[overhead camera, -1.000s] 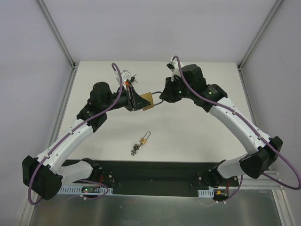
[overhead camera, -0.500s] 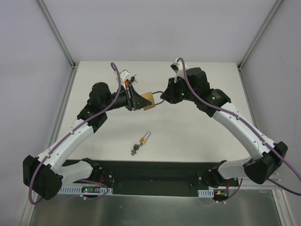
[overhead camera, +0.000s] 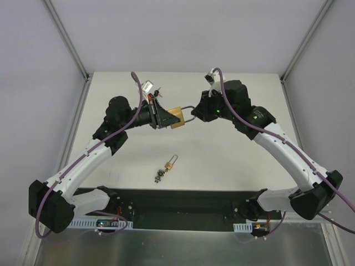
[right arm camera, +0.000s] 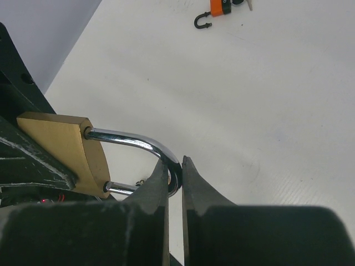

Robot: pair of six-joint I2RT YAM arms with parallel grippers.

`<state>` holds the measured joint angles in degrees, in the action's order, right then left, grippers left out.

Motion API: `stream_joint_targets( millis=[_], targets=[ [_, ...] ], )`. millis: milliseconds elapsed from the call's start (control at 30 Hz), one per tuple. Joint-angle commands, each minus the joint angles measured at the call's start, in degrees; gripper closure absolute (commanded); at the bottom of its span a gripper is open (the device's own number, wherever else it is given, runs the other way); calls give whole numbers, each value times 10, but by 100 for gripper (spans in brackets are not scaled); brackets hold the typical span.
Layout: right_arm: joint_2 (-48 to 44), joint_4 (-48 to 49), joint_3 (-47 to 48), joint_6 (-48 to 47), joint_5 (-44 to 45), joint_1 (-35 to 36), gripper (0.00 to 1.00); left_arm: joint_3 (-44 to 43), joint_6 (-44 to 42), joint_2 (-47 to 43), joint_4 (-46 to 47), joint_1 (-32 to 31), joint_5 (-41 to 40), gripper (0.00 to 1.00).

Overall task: Lock with the key
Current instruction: Lock the lock.

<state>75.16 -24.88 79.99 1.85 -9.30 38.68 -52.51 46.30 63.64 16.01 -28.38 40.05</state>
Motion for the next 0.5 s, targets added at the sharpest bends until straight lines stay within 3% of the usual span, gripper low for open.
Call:
stream_joint_targets(
  millis=[0,467],
  targets=[
    [-13,3,13,32,-23,9,99,-14,-5,-9,97,3,16,100],
    [-4,-2,37,47,-39,52,99,-25,-29,17,83,2,3,100]
  ],
)
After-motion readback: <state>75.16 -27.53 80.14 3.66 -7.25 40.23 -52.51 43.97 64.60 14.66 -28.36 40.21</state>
